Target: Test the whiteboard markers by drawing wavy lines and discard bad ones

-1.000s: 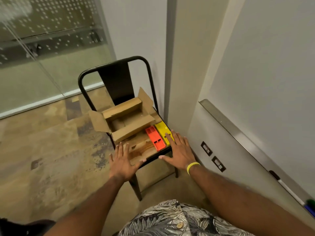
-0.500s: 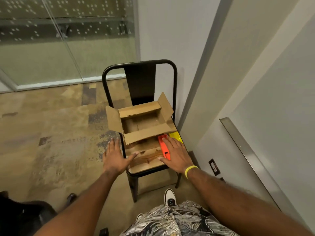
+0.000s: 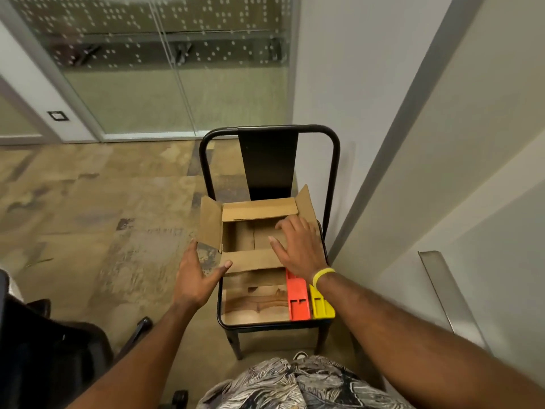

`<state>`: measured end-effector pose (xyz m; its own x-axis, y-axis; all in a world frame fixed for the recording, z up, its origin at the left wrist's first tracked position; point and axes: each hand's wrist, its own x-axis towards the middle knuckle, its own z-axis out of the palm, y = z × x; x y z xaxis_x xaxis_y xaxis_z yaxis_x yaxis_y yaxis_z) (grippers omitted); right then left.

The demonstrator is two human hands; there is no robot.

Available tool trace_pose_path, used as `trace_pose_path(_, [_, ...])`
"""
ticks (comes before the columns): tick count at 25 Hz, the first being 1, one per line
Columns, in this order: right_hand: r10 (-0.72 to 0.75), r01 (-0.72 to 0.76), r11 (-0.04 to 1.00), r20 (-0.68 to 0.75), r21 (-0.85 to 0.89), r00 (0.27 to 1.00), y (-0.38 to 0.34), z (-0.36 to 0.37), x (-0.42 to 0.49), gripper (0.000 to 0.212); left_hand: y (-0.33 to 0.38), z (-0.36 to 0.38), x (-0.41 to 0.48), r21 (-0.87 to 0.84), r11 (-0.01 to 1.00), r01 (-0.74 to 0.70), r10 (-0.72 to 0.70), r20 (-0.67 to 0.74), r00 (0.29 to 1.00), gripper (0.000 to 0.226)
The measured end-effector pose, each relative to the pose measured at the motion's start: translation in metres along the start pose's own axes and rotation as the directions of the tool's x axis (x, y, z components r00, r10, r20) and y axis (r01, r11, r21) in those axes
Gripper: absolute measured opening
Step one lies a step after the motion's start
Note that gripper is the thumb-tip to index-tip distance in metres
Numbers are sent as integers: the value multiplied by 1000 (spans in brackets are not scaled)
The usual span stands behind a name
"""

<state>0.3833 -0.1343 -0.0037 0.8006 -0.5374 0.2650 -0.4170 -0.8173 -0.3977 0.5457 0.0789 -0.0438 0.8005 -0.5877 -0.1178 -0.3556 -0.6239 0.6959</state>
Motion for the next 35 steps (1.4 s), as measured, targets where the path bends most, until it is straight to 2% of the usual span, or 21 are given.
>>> trace_pose_path(2, [11, -6, 1000, 201, -27, 980, 1, 5, 19, 49, 1, -1, 1, -26, 1000, -18, 18, 0, 1000, 106])
trace_pose_path(4, [14, 1, 999, 304, -50, 952, 3, 14, 29, 61, 2, -5, 2, -36, 999, -38, 38, 0, 999, 106])
trace_pose_path(9, [32, 2, 993, 285, -118, 958, -1, 27, 41, 74, 8, -16, 10, 1, 990, -139, 139, 30, 990, 106])
trace_pose_path(14, [81, -11, 969, 274, -247, 958, -8, 30, 69, 80, 12, -21, 30, 31, 962, -272, 266, 125, 956, 104])
trace_pose_path(19, [119, -28, 954, 290, -299, 950, -12, 30, 95, 79, 21, -15, 48, 100, 934, -343, 310, 250, 917, 100])
trace_pose_path(23, [137, -37, 950, 309, -309, 941, -13, 28, 107, 80, 30, -5, 69, 223, 921, -320, 221, 376, 900, 96])
trace_pose_path(26, [129, -40, 960, 314, -276, 941, -13, 25, 108, 84, 36, 1, 86, 319, 876, -363, 203, 438, 876, 60])
trace_pose_path(29, [121, -43, 970, 325, -239, 938, -12, 18, 107, 84, 46, 3, 100, 392, 841, -373, 159, 479, 863, 63])
trace_pose_path(32, [124, -72, 977, 261, -200, 957, -11, 6, 102, 82, 55, 4, 109, 432, 823, -369, 135, 483, 865, 82])
trace_pose_path(35, [189, -188, 978, 6, -95, 982, -1, -14, 87, 76, 58, 3, 117, 450, 812, -372, 139, 470, 872, 100])
